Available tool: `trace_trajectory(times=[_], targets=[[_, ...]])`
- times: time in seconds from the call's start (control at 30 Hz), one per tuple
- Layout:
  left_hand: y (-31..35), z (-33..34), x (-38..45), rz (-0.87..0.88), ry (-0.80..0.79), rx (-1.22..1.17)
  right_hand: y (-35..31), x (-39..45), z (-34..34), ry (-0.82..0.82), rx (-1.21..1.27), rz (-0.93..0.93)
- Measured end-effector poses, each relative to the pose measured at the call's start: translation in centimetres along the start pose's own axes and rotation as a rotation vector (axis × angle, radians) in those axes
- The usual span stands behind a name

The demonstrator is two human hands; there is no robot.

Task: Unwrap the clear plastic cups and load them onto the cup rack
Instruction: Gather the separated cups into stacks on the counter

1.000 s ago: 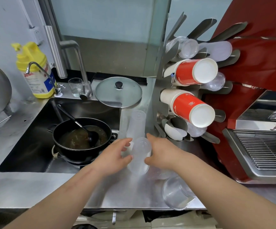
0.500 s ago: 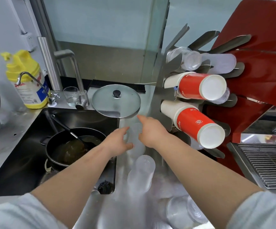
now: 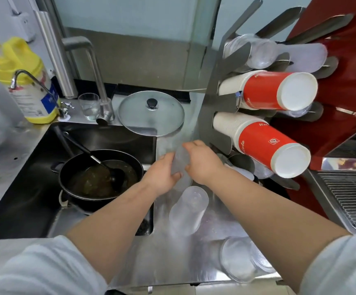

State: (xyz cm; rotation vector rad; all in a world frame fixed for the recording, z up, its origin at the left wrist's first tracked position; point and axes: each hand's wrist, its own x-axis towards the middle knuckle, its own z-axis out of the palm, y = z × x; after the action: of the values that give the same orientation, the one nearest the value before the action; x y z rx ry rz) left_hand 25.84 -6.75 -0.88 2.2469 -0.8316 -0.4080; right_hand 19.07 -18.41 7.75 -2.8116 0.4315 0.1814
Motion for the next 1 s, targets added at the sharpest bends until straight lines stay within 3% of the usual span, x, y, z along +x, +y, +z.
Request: trace_trajectory(times=[0.7,1.0], targets=[[8.3,-9.7,-6.7,0.285,0.220,0.015,-3.5,-9.2,-9.9,0.409,0.110,-0.252],[10.8,-10.1,-9.0,0.290,0.232,-0.109,-3.3,-11.8,-11.6,0.460,0.165,-0.266]])
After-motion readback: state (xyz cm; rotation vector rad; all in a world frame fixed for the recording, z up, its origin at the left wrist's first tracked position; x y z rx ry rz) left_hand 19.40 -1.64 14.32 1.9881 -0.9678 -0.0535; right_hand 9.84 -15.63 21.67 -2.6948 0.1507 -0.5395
